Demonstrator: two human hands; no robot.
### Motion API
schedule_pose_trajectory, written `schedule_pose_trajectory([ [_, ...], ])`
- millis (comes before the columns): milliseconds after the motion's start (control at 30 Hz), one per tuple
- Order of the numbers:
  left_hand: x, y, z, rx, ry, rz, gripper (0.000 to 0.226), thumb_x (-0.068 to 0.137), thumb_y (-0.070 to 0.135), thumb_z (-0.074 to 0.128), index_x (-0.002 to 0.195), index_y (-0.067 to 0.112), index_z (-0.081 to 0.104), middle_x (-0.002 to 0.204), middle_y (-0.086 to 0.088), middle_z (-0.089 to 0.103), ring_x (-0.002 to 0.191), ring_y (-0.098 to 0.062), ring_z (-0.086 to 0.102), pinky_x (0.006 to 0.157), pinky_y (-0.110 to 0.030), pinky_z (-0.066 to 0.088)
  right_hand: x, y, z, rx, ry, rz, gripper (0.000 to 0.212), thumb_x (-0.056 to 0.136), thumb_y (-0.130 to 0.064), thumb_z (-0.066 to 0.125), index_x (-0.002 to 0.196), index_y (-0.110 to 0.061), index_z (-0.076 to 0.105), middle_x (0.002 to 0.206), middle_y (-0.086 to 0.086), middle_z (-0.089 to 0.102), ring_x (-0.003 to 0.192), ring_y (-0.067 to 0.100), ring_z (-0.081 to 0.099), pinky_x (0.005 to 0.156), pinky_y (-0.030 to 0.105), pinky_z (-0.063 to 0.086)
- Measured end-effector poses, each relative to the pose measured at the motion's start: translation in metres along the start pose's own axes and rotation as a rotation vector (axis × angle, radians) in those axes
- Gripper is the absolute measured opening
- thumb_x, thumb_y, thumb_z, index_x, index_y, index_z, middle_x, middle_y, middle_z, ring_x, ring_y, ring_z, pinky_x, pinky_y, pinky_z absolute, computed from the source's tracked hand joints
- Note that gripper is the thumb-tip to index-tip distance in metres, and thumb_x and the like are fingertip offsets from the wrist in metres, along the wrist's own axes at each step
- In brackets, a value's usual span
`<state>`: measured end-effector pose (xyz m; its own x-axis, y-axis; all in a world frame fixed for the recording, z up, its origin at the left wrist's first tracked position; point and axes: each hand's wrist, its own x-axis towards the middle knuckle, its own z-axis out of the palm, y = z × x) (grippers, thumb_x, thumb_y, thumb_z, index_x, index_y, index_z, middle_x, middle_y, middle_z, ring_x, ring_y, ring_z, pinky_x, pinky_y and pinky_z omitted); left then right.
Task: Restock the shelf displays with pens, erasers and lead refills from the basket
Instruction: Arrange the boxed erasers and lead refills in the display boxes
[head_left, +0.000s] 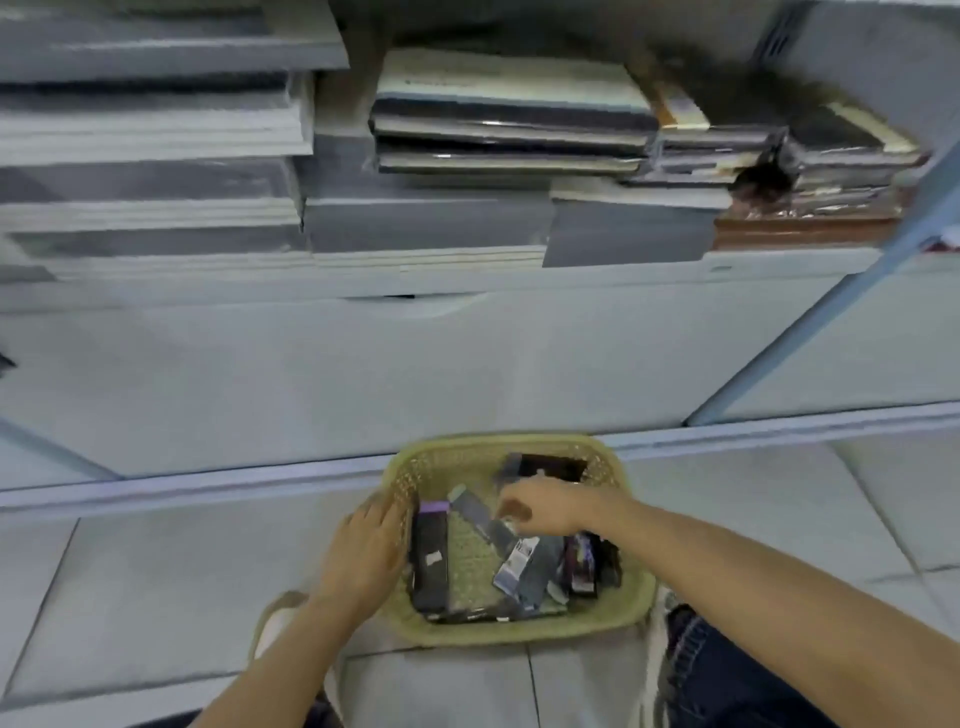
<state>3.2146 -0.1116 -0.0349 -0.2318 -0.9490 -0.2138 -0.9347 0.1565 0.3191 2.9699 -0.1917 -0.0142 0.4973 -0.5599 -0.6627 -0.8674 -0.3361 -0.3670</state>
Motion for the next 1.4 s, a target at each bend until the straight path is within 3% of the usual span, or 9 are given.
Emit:
schedule_pose_trajectory([
  [67,-0.005,-0.005,0.014,-0.003,-0.044,-0.024,0.066,0.096,0.017,0.05,0.154,0.008,0.018,0.162,-0.009,0.01,0.141,-0.028,0.032,0.108,-0.035,0.034,0.01,0.019,0.035,-0.027,-0.036,0.054,0.05,0.09,-0.014,0.064,0.137,-0.009,0.046,0.132,0.014,0.052,0.12,0.031,0.052,0.091,0.033,0.044],
  [233,-0.009,-0.011,0.037,-0.064,0.018,0.009,0.06,0.087,0.008,0.064,0.143,0.0,0.042,0.159,-0.019,0.016,0.132,-0.039,0.044,0.103,-0.046,0.043,0.013,0.051,0.096,-0.288,0.105,0.033,0.084,0.079,-0.025,0.073,0.148,-0.015,0.027,0.143,0.007,0.034,0.13,0.026,0.034,0.104,0.037,0.034],
  [567,-0.008,-0.011,0.051,-0.034,0.074,-0.029,0.05,0.092,0.014,0.062,0.14,0.006,0.049,0.159,-0.019,0.018,0.137,-0.042,0.035,0.106,-0.052,0.038,0.027,0.061,0.093,-0.397,0.084,-0.085,0.05,0.083,-0.047,0.067,0.119,-0.018,0.049,0.122,0.002,0.057,0.114,0.023,0.049,0.095,0.038,0.027],
  [800,0.005,0.011,0.039,-0.09,0.139,-0.021,0.036,0.09,0.017,0.065,0.124,0.006,0.061,0.146,-0.021,0.042,0.133,-0.043,0.037,0.104,-0.055,0.034,0.023,0.046,0.062,0.049,0.259,-0.153,0.03,0.092,-0.044,0.059,0.095,-0.015,0.058,0.096,-0.002,0.059,0.093,0.018,0.054,0.085,0.034,0.032],
  [933,0.023,0.04,0.03,-0.329,-0.154,0.032,0.057,0.092,0.033,0.063,0.142,0.013,0.045,0.135,-0.007,0.056,0.122,-0.025,0.052,0.102,-0.039,0.042,0.024,0.025,0.044,0.188,0.158,-0.226,0.036,0.091,-0.042,0.061,0.102,-0.008,0.062,0.096,0.003,0.059,0.087,0.019,0.055,0.075,0.033,0.044],
  [1033,0.025,0.05,0.031,-0.43,-0.313,-0.083,0.038,0.091,0.034,0.065,0.124,0.015,0.058,0.109,-0.003,0.069,0.086,-0.017,0.065,0.077,-0.032,0.052,0.023,0.016,0.039,0.296,0.203,-0.252,0.029,0.09,-0.039,0.064,0.089,-0.01,0.06,0.083,0.001,0.056,0.075,0.015,0.052,0.065,0.03,0.038],
  [1100,0.022,0.049,0.033,-0.773,-0.331,-0.194,0.018,0.091,0.021,0.066,0.105,0.01,0.065,0.089,-0.003,0.072,0.068,-0.016,0.066,0.07,-0.038,0.057,0.02,0.015,0.037,0.432,0.266,-0.232,0.028,0.09,-0.036,0.066,0.087,-0.007,0.062,0.078,0.0,0.058,0.068,0.012,0.052,0.06,0.026,0.036],
  [1267,0.021,0.055,0.035,-1.232,-0.308,-0.373,0.016,0.085,0.019,0.074,0.099,0.012,0.069,0.084,-0.002,0.072,0.067,-0.008,0.062,0.064,-0.024,0.053,0.018,0.004,0.041,0.894,0.431,-0.165,0.015,0.092,-0.024,0.066,0.105,-0.021,0.069,0.095,-0.011,0.07,0.087,0.004,0.066,0.077,0.021,0.051],
  [1400,0.023,0.062,0.037,-1.421,-0.261,-0.511,0.01,0.088,0.013,0.07,0.097,0.011,0.069,0.078,-0.003,0.071,0.058,-0.006,0.06,0.055,-0.019,0.048,0.023,-0.008,0.046,1.133,0.521,-0.109,0.028,0.092,-0.019,0.064,0.119,-0.011,0.065,0.108,0.006,0.071,0.096,0.016,0.068,0.085,0.034,0.055],
])
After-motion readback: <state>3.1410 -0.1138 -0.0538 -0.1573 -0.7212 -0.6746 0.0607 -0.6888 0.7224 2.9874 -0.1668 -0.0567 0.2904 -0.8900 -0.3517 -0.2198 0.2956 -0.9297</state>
